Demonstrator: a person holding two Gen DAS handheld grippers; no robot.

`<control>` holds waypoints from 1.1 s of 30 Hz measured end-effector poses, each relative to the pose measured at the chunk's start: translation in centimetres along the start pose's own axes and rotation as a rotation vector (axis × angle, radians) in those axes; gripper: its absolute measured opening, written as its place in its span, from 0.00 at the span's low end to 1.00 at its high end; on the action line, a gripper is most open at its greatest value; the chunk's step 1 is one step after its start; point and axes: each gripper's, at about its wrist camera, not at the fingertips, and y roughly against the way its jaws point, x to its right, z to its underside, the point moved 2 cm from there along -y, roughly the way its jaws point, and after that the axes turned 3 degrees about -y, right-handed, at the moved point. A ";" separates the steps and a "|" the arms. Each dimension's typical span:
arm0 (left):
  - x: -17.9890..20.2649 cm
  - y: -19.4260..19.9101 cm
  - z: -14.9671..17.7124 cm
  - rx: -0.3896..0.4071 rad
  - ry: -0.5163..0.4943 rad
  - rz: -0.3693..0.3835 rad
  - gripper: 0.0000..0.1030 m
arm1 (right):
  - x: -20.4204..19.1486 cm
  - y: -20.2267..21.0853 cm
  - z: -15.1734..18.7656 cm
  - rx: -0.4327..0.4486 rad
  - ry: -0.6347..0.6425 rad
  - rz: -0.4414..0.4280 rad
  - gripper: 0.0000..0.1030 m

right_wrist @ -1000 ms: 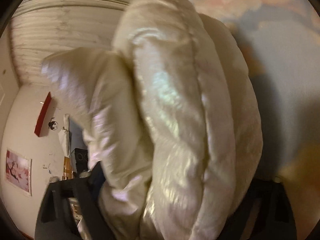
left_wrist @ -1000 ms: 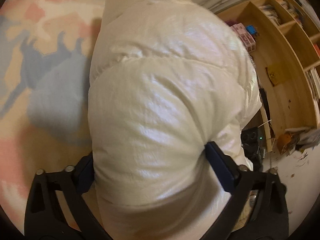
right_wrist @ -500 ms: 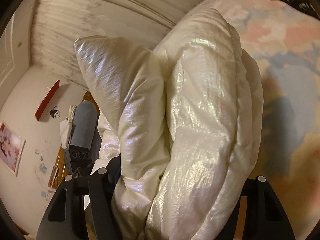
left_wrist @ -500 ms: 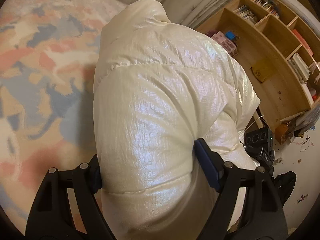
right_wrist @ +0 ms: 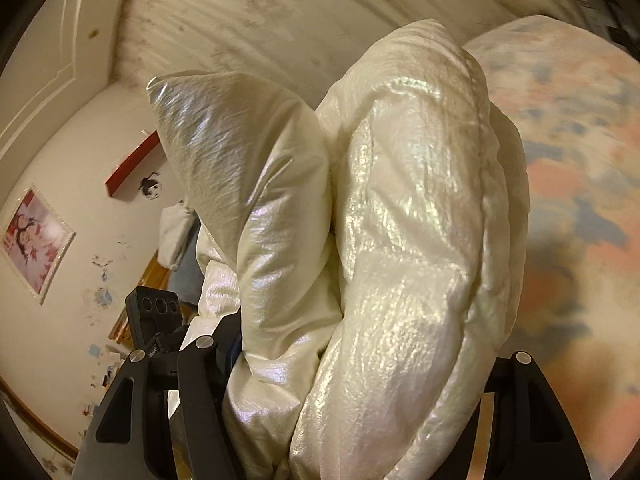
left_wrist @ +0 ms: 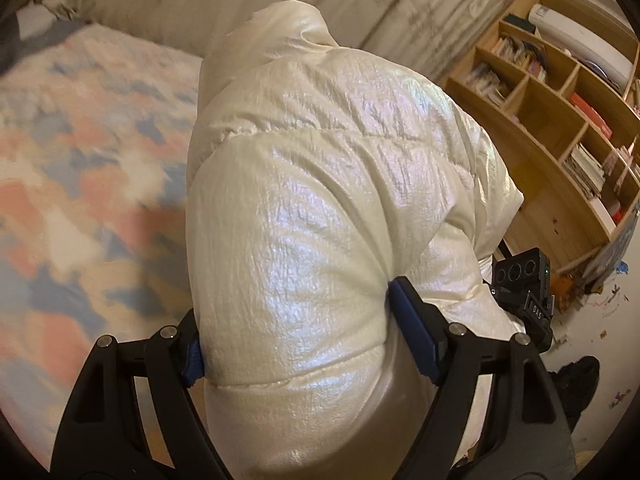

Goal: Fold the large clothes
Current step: 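Grasp the jacket bundle with both tools and lift it off the bed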

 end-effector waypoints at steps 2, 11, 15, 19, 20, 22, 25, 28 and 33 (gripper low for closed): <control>-2.4 1.5 -2.2 0.020 -0.001 -0.024 0.75 | -1.1 -1.5 -1.1 -0.004 0.009 -0.020 0.63; -16.3 1.5 -10.5 0.047 -0.004 -0.092 0.75 | 0.0 -13.3 -4.8 -0.011 0.016 -0.083 0.63; -24.0 -0.9 -12.0 0.024 0.001 -0.115 0.75 | 3.4 -13.4 -3.0 -0.026 -0.004 -0.079 0.63; -31.5 -4.4 -11.3 -0.022 0.017 -0.129 0.75 | 7.8 -14.4 -1.6 -0.051 -0.033 -0.058 0.63; -33.1 -5.5 -10.7 -0.038 0.023 -0.136 0.75 | 9.0 -14.6 -1.3 -0.058 -0.039 -0.051 0.63; -36.3 -7.3 -9.5 -0.064 0.050 -0.151 0.75 | 11.6 -14.7 -0.4 -0.083 -0.043 -0.016 0.63; -39.9 -9.2 -7.6 -0.074 0.113 -0.152 0.85 | 14.9 -13.7 0.9 -0.107 -0.065 0.020 0.71; -40.6 -8.9 -6.9 -0.034 0.125 -0.150 0.90 | 16.0 -9.6 0.8 -0.104 -0.027 0.023 0.77; -41.1 -8.7 -7.4 -0.054 0.157 -0.232 0.90 | 16.9 -3.9 0.5 -0.125 0.003 0.089 0.92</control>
